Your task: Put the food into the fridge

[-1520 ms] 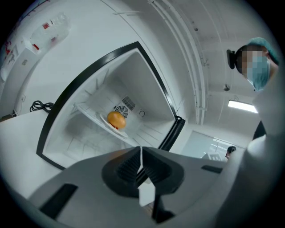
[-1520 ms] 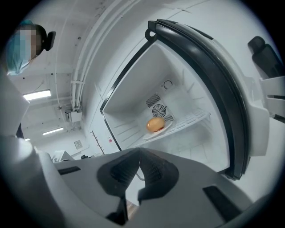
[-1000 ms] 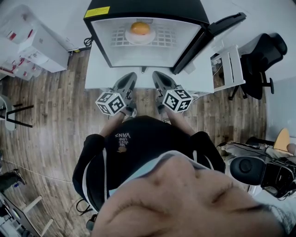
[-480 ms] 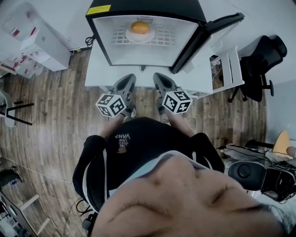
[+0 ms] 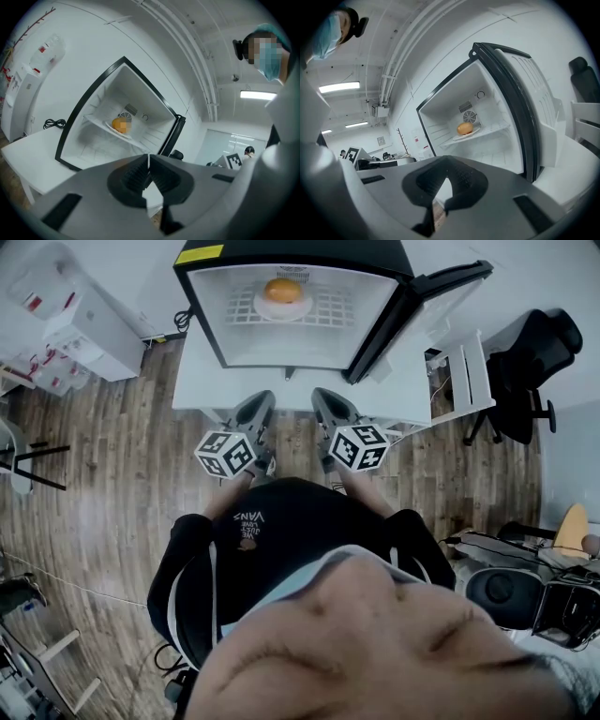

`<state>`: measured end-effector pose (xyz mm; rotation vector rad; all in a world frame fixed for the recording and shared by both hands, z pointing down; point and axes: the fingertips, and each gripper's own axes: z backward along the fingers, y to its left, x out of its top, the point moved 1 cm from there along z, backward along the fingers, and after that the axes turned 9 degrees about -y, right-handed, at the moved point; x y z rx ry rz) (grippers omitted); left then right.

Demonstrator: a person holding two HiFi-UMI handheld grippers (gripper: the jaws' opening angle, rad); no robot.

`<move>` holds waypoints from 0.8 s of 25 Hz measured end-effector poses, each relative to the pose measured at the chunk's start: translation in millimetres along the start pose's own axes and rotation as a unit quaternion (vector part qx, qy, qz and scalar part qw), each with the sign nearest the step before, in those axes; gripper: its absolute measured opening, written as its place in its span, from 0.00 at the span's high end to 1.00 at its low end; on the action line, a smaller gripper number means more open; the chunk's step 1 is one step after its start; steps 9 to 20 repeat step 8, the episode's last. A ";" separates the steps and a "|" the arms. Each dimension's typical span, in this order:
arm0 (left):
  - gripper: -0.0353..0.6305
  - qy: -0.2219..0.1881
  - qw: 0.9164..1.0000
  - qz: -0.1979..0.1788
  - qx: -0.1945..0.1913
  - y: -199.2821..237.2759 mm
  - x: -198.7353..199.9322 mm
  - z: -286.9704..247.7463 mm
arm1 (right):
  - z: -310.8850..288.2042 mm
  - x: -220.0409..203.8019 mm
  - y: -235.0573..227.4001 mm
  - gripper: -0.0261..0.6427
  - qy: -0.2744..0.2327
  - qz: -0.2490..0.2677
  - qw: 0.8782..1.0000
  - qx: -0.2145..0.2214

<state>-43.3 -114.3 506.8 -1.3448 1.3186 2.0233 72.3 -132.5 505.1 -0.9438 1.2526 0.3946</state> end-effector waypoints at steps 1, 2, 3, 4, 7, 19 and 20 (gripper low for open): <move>0.91 -0.001 1.000 0.000 0.000 -1.4 -0.2 0.9 | 1.4 0.2 0.7 0.94 0.000 0.000 1.000 0.000; 0.91 -0.001 1.000 -0.001 -0.001 -2.7 -0.3 1.8 | 2.7 0.2 1.5 0.94 0.000 0.001 1.000 0.001; 0.91 -0.002 1.000 -0.001 -0.001 -3.7 -0.5 2.8 | 3.8 0.0 2.2 0.94 0.000 0.001 1.000 0.001; 0.91 -0.002 1.000 -0.001 0.000 -4.3 -0.7 3.7 | 4.7 -0.3 2.9 0.94 0.000 0.001 1.000 0.002; 0.91 -0.002 1.000 0.004 0.001 -5.1 -1.0 6.9 | 6.4 -0.7 5.2 0.94 0.000 0.001 1.000 0.003; 0.91 -0.003 1.000 0.006 0.001 -5.2 -1.0 8.1 | 6.9 -0.7 6.1 0.94 0.000 0.001 1.000 0.004; 0.91 -0.003 1.000 0.006 0.001 -5.2 -1.0 8.1 | 6.9 -0.7 6.1 0.94 0.000 0.001 1.000 0.004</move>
